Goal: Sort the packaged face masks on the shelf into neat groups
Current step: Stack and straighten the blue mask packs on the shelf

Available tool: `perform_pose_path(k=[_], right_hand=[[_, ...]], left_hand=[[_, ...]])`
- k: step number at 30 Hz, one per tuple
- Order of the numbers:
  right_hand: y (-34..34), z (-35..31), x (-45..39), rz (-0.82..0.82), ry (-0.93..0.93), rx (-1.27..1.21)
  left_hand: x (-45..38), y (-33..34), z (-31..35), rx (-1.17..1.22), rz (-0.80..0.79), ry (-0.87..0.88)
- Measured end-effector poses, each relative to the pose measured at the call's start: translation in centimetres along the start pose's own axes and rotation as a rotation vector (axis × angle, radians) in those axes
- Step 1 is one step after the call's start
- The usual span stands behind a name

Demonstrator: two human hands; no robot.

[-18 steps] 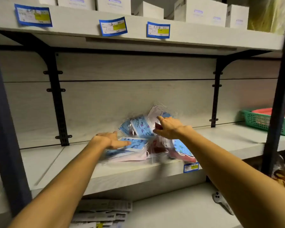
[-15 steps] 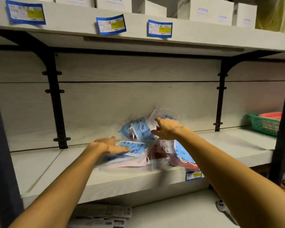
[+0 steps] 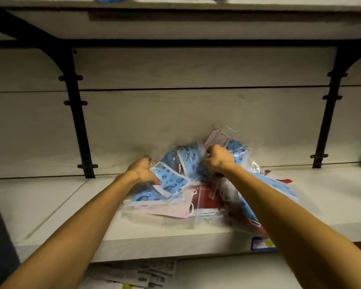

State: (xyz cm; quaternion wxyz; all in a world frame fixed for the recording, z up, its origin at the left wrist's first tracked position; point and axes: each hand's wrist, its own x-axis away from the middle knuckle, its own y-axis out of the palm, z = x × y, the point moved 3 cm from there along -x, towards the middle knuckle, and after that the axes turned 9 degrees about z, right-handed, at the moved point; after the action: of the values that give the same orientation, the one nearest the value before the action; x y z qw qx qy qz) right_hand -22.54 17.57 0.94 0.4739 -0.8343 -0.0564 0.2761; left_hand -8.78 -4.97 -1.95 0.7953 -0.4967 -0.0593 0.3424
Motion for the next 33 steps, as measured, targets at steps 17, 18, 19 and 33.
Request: perform_pose_path(k=[17,18,19,33], right_hand=[[-2.6,-5.2,2.4,0.344,-0.087,-0.738],[-3.0,-5.8,3.0,0.347,-0.074,-0.793],[-3.4,-6.3,3.7,0.353,-0.057,-0.839],[-5.5,-19.5,21.0,0.593,0.064,-1.053]], left_hand=[[3.2,-6.0,-2.7,1.172,0.288,-0.310],[3.7,-6.6,-2.7,1.210,0.272,-0.293],[4.2,-7.3,-2.7,1.252,0.254,-0.276],[19.4,-20.6,-9.9,1.294,-0.039,0.015]])
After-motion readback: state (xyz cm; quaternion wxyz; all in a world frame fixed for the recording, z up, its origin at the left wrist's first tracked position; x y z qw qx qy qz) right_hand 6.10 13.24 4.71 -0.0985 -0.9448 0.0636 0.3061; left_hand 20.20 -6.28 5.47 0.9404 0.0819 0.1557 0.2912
